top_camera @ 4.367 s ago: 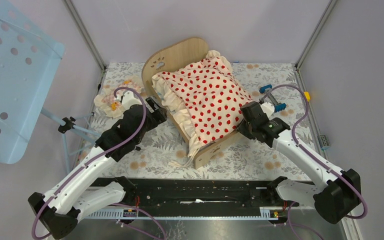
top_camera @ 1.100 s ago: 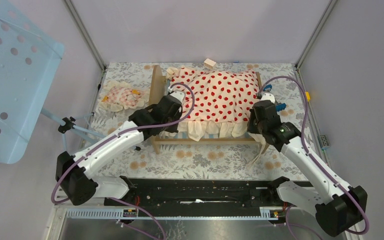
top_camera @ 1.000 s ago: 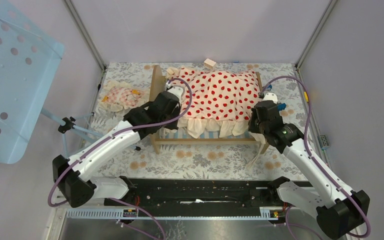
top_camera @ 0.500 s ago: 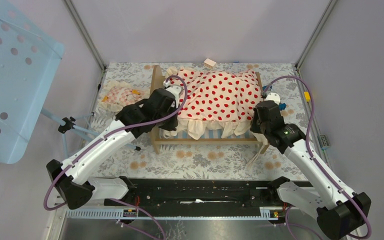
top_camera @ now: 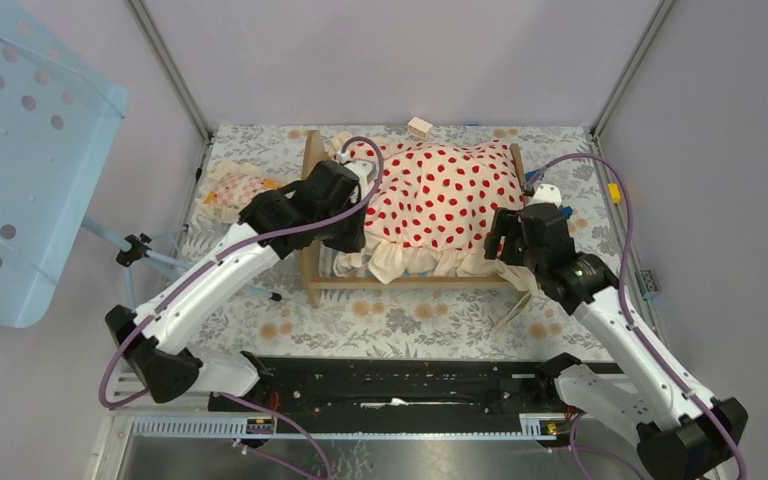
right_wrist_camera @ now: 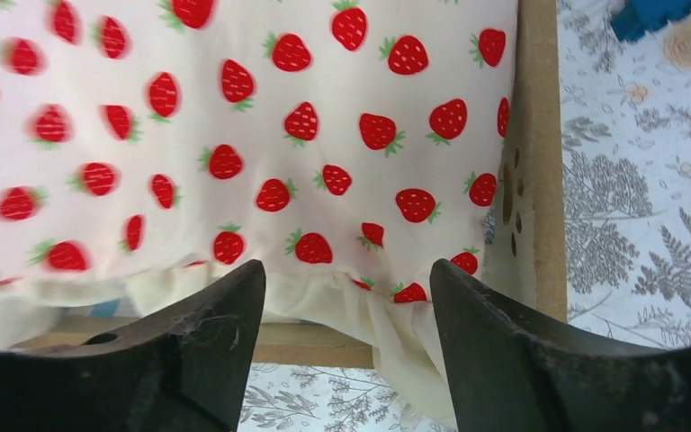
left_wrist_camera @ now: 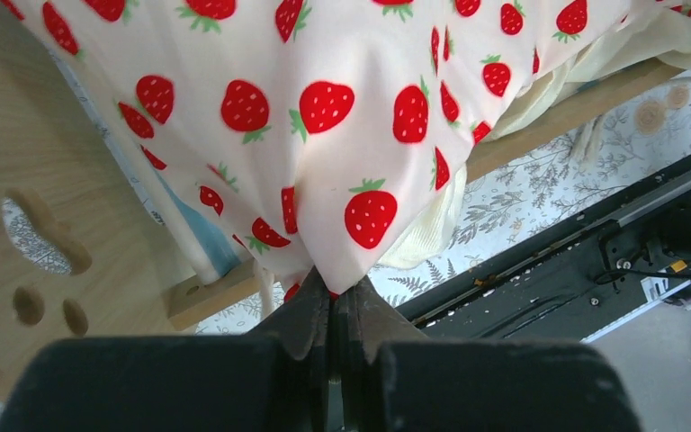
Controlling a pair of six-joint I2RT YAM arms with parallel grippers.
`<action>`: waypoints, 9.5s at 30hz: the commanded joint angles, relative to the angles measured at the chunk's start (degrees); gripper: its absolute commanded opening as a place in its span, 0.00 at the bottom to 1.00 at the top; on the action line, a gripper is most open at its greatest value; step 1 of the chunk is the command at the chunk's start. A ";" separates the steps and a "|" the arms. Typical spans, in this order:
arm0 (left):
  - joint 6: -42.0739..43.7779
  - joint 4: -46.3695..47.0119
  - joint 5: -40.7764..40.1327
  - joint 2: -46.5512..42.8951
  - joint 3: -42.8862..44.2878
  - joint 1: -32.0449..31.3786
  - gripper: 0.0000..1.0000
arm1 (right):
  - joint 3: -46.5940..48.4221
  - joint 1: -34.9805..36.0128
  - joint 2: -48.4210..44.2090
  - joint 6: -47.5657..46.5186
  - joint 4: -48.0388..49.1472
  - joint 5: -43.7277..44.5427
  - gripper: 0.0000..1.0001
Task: Set up the pet bed
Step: Cross the ropes on the bed frame.
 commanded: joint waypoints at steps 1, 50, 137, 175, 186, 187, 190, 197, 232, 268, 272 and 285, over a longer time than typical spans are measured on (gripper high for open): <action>-0.60 3.32 3.00 3.26 0.16 1.60 0.00 | -1.05 0.32 -8.20 -4.15 8.39 -5.95 0.76; 2.38 3.40 19.58 12.68 11.38 10.33 0.00 | -12.09 41.04 35.52 6.96 97.37 15.52 0.38; 0.46 47.70 -4.79 -14.60 -37.95 -0.55 0.66 | -6.17 25.71 26.01 19.53 77.71 -0.50 0.00; 18.63 20.53 -31.02 -7.43 -15.36 -0.57 0.00 | -9.49 24.76 29.67 20.91 76.86 -11.40 0.00; 28.04 19.02 -36.81 -3.62 -9.18 -0.57 0.00 | -10.12 24.93 32.70 21.96 78.32 -13.70 0.00; 28.46 18.88 -37.01 -3.33 -9.05 -0.57 0.00 | -10.19 24.93 32.95 22.15 78.56 -13.87 0.00; 28.39 18.58 -36.91 -2.91 -10.01 -0.57 0.00 | -10.59 25.01 33.56 22.53 79.09 -14.14 0.00; 23.67 18.63 -34.53 -3.50 -17.22 -0.57 0.00 | -12.06 25.00 33.50 22.87 80.18 -14.52 0.00; 8.22 11.82 -23.93 -17.33 -15.82 -0.51 0.67 | -7.34 29.94 36.59 20.89 77.02 -16.80 0.00; 4.28 19.21 -4.29 -12.11 -19.64 24.12 0.51 | 16.78 37.69 38.29 6.30 40.47 -16.84 0.00; 4.28 19.56 -4.01 -12.37 -20.38 24.38 0.50 | 16.61 38.53 38.71 10.05 39.25 -19.07 0.04; 3.91 19.99 -2.58 -11.74 -20.85 24.65 0.50 | 13.82 38.73 37.94 24.73 51.88 -27.26 0.15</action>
